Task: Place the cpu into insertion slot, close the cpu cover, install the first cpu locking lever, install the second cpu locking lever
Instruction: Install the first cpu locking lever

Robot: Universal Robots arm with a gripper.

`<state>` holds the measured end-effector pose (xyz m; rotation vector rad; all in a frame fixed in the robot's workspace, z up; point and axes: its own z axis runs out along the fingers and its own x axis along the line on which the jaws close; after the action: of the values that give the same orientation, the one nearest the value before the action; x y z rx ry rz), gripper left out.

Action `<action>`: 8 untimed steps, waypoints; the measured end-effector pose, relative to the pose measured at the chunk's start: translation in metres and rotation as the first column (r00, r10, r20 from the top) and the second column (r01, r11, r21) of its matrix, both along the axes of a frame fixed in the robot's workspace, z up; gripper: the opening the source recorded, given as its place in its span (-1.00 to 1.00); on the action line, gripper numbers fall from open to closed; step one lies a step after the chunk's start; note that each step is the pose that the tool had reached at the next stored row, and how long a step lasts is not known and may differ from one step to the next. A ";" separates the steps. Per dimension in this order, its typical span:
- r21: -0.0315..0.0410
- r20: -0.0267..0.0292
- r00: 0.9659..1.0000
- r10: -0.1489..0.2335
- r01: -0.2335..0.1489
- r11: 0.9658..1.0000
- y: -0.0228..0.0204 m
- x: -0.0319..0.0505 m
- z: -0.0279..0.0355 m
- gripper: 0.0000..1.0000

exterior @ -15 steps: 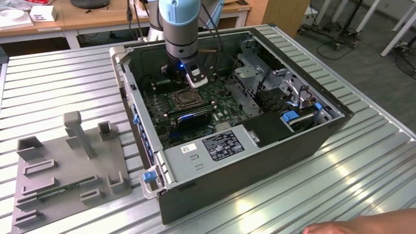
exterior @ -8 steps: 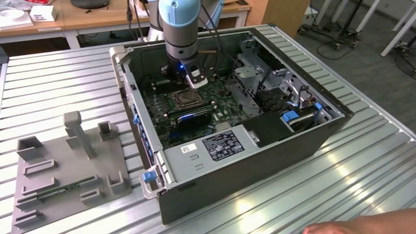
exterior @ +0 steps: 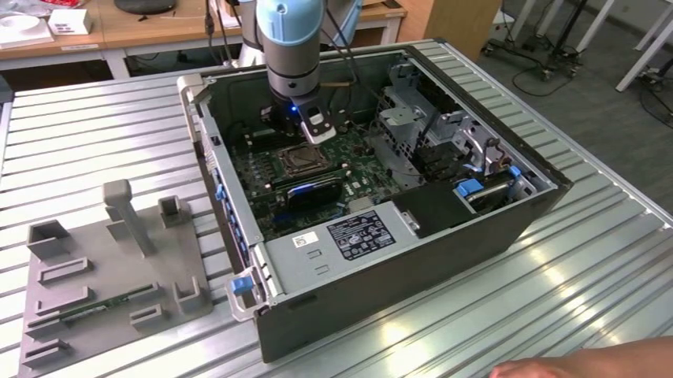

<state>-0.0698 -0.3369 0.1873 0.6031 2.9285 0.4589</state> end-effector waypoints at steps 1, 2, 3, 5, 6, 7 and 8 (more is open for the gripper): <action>0.000 0.000 1.000 0.000 0.000 1.000 0.0000 0.0000 -0.0003 -0.79; 0.000 0.001 1.000 0.000 0.000 1.000 0.0000 0.0000 -0.0004 -0.79; 0.000 0.001 1.000 0.000 0.000 1.000 0.0000 0.0000 -0.0005 -0.79; 0.000 0.001 1.000 0.000 0.000 1.000 0.0000 0.0000 -0.0005 -0.79; 0.000 0.001 1.000 0.000 0.000 1.000 0.0000 0.0000 -0.0005 -0.79; 0.000 0.001 1.000 0.000 0.000 1.000 0.0000 0.0000 -0.0005 -0.79; 0.000 0.001 1.000 0.000 0.000 1.000 0.0000 0.0001 -0.0003 -0.79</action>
<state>-0.0697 -0.3369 0.1870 0.6027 2.9278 0.4592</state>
